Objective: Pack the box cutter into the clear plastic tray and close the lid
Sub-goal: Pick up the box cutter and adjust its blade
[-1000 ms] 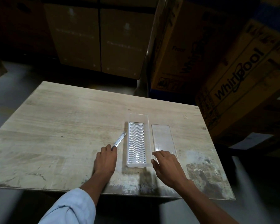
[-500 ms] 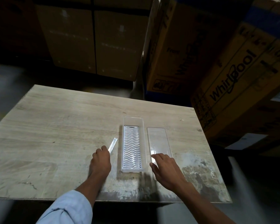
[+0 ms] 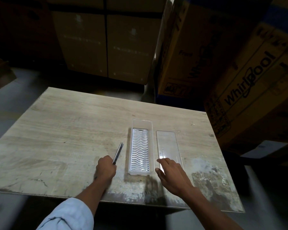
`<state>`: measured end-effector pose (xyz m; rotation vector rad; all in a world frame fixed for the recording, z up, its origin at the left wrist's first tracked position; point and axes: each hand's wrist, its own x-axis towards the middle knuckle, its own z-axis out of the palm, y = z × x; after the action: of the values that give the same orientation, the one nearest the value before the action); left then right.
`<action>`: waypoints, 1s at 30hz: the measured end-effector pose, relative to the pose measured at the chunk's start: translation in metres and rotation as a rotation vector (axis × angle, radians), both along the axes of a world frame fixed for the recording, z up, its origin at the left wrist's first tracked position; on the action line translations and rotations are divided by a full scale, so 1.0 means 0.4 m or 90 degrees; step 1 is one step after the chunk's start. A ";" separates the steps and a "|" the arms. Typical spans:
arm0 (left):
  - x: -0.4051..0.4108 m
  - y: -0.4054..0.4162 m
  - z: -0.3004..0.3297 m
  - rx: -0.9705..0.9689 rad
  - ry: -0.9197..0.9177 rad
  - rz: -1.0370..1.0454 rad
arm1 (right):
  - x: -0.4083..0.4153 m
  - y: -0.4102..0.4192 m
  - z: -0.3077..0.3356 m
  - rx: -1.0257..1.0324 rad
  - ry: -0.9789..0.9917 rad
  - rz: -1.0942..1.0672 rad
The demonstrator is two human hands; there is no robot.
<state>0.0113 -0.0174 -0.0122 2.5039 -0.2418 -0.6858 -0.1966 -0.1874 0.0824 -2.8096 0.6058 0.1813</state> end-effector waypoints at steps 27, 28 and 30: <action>-0.164 -0.194 0.565 -0.554 0.061 -0.076 | 0.085 -0.022 0.362 0.320 -0.458 -0.163; -0.175 -0.197 0.579 -0.558 0.054 -0.087 | 0.087 -0.024 0.382 0.348 -0.465 -0.157; -0.192 -0.199 0.603 -0.567 0.045 -0.103 | 0.084 -0.025 0.413 0.399 -0.473 -0.144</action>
<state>-0.0656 -0.0971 0.2289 1.6174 -0.5828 -0.5557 -0.1628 -0.1973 0.2476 -1.9697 0.5415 -0.5867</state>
